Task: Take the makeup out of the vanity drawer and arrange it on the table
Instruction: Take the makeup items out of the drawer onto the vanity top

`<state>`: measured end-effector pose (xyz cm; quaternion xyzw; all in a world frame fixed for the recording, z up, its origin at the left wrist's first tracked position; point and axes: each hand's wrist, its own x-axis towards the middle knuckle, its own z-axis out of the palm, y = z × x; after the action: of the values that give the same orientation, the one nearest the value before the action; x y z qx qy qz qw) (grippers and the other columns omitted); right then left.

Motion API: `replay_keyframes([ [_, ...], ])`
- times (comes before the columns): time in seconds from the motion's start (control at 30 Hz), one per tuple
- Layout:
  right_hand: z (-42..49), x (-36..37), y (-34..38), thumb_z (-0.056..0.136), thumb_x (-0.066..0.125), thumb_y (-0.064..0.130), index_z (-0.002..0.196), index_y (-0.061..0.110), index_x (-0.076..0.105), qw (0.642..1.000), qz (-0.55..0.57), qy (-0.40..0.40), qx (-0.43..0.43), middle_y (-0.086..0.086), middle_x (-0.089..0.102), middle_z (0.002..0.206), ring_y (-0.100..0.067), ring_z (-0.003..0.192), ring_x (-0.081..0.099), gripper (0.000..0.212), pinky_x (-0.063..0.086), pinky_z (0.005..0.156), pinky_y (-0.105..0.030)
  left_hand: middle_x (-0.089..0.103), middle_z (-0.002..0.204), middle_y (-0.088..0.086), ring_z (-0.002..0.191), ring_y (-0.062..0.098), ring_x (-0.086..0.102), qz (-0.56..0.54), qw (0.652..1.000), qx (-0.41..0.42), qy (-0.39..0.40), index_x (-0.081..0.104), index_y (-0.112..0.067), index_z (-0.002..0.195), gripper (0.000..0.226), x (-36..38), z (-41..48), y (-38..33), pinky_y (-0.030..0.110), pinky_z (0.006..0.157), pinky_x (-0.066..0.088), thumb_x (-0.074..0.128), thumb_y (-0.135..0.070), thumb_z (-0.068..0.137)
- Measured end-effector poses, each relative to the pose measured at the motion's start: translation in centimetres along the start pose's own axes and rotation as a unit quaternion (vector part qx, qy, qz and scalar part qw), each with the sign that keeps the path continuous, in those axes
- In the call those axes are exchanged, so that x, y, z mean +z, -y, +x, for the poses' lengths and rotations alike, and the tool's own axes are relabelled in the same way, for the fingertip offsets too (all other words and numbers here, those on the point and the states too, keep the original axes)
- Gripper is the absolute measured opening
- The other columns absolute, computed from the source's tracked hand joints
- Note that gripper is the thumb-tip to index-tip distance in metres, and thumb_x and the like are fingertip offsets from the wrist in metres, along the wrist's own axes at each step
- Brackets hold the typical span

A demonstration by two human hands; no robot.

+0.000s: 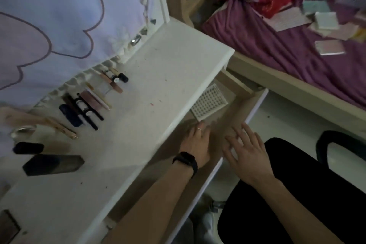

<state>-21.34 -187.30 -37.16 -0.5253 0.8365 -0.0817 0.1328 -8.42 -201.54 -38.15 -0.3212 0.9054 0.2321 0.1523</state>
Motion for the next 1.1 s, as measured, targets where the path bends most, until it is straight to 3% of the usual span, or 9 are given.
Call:
replay_keyframes([
  [0.2,-0.3,2.2,-0.9,0.102,0.034,0.049,0.119,0.023,0.065,0.997,0.054,-0.046,-0.02,-0.006,0.039,0.157,-0.027,0.154,0.017,0.044,0.035,0.112,-0.06,-0.005,0.166,0.009,0.153,0.029,-0.004,0.129,0.991,-0.023,-0.024,0.003,-0.015,0.158,0.076,1.7,4.8,0.8,0.05,0.121,0.002,0.048,-0.021,0.098],
  [0.27,-0.3,2.7,-0.9,0.103,0.034,0.047,0.118,0.023,0.063,0.996,0.07,-0.055,-0.017,-0.005,0.037,0.158,-0.026,0.155,0.014,0.041,0.036,0.111,-0.06,0.0,0.166,0.01,0.152,0.029,0.002,0.139,0.99,-0.028,-0.017,0.006,-0.013,0.158,0.071,2.1,4.3,1.0,0.05,0.121,0.006,0.045,-0.019,0.099],
  [0.4,-0.5,3.0,-0.5,0.102,0.038,0.043,0.121,0.02,0.063,0.994,0.096,-0.058,-0.007,-0.006,0.036,0.159,-0.025,0.156,0.01,0.039,0.034,0.113,-0.059,0.044,0.145,0.01,0.132,0.029,0.041,0.199,0.978,0.005,-0.058,0.034,-0.014,0.146,0.048,2.7,1.3,0.3,0.041,0.102,0.037,0.04,-0.016,0.098],
  [0.5,-0.4,2.9,-0.2,0.102,0.037,0.042,0.127,0.018,0.061,0.994,0.098,-0.05,0.006,-0.006,0.036,0.159,-0.024,0.156,0.007,0.042,0.033,0.114,-0.058,0.032,0.152,0.012,0.137,0.032,0.032,0.201,0.979,0.005,-0.027,0.034,-0.016,0.145,0.046,3.0,0.4,0.2,0.043,0.106,0.032,0.041,-0.022,0.1],
  [0.63,-0.4,2.9,-0.3,0.102,0.033,0.043,0.132,0.018,0.058,0.994,0.102,-0.036,0.01,-0.004,0.031,0.161,-0.021,0.156,0.0,0.046,0.03,0.118,-0.056,0.01,0.16,0.017,0.144,0.043,0.018,0.125,0.989,-0.083,-0.011,0.028,-0.026,0.147,0.055,2.4,0.6,-0.1,0.052,0.115,0.023,0.052,-0.034,0.098],
  [0.8,-0.5,3.0,0.2,0.103,0.03,0.041,0.133,0.016,0.057,0.992,0.116,-0.046,0.019,-0.004,0.03,0.161,-0.019,0.156,-0.004,0.047,0.027,0.121,-0.052,0.016,0.154,0.023,0.141,0.044,0.021,-0.022,0.984,-0.178,-0.003,0.019,-0.033,0.148,0.081,2.6,0.4,-0.3,0.056,0.11,0.033,0.07,-0.033,0.085],
  [0.93,-0.4,3.1,0.2,0.104,0.027,0.043,0.134,0.019,0.054,0.993,0.11,-0.034,0.031,-0.003,0.026,0.163,-0.014,0.155,-0.013,0.048,0.021,0.124,-0.047,0.031,0.149,0.024,0.136,0.046,0.03,-0.012,0.979,-0.201,-0.017,0.006,-0.029,0.152,0.103,2.5,0.0,-0.3,0.054,0.107,0.033,0.078,-0.034,0.079],
  [1.0,-0.3,3.1,0.2,0.103,0.024,0.044,0.134,0.019,0.054,0.994,0.101,-0.028,0.028,-0.003,0.024,0.163,-0.014,0.154,-0.014,0.049,0.016,0.124,-0.043,0.044,0.142,0.021,0.131,0.044,0.037,0.002,0.982,-0.183,-0.037,0.013,-0.023,0.152,0.094,2.1,-0.3,0.0,0.051,0.103,0.036,0.075,-0.031,0.082],
  [1.1,-0.4,2.8,0.4,0.103,0.025,0.042,0.131,0.019,0.055,0.995,0.098,-0.02,0.027,-0.005,0.023,0.164,-0.015,0.154,-0.016,0.046,0.009,0.125,-0.039,0.063,0.119,0.013,0.118,0.037,0.05,-0.03,0.991,-0.12,-0.051,0.041,-0.018,0.132,0.051,1.2,-0.8,0.1,0.041,0.082,0.045,0.066,-0.024,0.088],
])
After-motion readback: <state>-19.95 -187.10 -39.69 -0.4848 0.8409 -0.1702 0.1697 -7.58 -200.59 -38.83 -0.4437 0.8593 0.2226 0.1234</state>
